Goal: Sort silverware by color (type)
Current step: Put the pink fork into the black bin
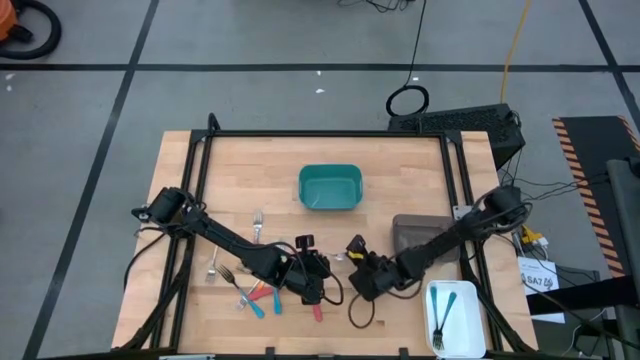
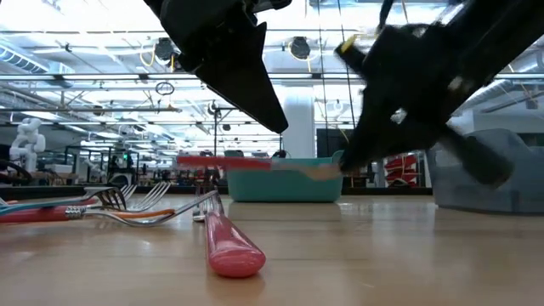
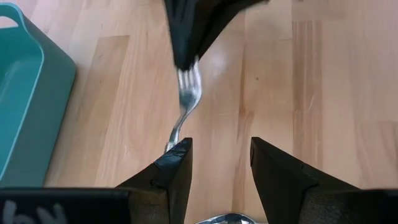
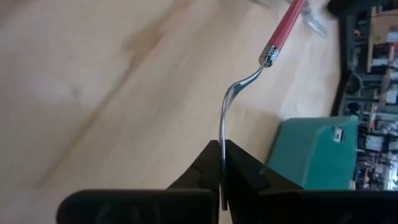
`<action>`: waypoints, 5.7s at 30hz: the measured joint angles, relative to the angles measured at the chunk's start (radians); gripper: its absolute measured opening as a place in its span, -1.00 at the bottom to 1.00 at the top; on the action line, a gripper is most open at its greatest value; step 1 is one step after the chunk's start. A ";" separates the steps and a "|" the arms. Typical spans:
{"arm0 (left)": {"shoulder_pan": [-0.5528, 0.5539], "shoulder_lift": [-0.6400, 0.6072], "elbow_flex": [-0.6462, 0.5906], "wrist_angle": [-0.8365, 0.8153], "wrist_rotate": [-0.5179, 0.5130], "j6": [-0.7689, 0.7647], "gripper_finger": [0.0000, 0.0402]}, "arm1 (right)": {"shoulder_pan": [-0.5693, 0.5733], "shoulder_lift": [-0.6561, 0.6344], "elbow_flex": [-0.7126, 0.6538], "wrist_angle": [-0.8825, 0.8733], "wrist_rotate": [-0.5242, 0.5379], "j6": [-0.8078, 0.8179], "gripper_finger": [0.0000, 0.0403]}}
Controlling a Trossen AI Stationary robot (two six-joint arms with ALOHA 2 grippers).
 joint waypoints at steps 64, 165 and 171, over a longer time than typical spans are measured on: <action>-0.138 -0.008 0.212 0.043 -0.089 -0.097 -0.20 | 0.587 -0.097 0.245 -0.728 0.178 1.007 -1.00; -0.092 0.075 0.212 0.207 -0.015 -0.171 0.42 | 0.572 -0.098 0.245 -0.778 0.161 0.692 -0.98; -0.092 0.075 0.212 0.207 -0.014 -0.180 0.42 | 0.571 -0.098 0.245 -0.778 0.188 0.677 -0.98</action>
